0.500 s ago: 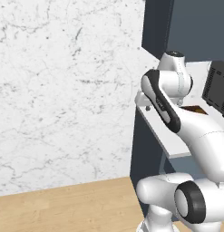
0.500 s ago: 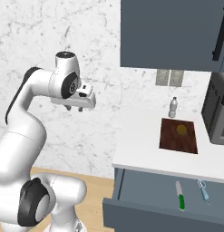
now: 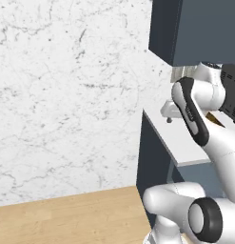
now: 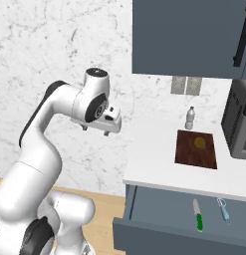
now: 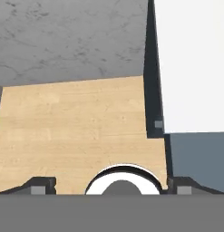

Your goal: Place the appropriate cutting tool for cutting the avocado skin on the cutting board.

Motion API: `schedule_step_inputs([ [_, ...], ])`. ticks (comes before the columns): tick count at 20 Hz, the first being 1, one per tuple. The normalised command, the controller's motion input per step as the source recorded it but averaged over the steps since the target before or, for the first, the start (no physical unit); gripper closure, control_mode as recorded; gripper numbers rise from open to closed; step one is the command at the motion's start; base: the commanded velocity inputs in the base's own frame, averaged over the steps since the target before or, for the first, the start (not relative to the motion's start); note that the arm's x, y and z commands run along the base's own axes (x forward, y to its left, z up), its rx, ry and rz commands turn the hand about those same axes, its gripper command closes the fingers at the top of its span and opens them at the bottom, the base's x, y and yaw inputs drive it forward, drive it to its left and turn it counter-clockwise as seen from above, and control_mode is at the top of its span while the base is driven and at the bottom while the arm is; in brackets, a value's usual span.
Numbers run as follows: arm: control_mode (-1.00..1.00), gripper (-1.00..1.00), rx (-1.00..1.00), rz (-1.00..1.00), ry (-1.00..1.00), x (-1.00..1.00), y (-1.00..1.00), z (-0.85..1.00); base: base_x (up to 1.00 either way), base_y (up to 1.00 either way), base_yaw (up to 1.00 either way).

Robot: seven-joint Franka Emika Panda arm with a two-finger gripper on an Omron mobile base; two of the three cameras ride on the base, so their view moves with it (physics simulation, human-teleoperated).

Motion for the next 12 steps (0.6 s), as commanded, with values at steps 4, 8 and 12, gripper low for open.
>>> schedule_step_inputs([
  [4,-1.0,-1.0,0.09,-0.02,0.06,-0.4,-1.0,-0.56,0.0,0.0,0.0],
  [8,-1.0,-1.0,0.07,-0.01,0.15,-0.35,-1.0,-0.5,0.0,0.0,0.0],
  [12,-1.0,-1.0,0.03,0.0,0.2,-0.26,-1.0,-0.42,0.0,0.0,0.0],
])
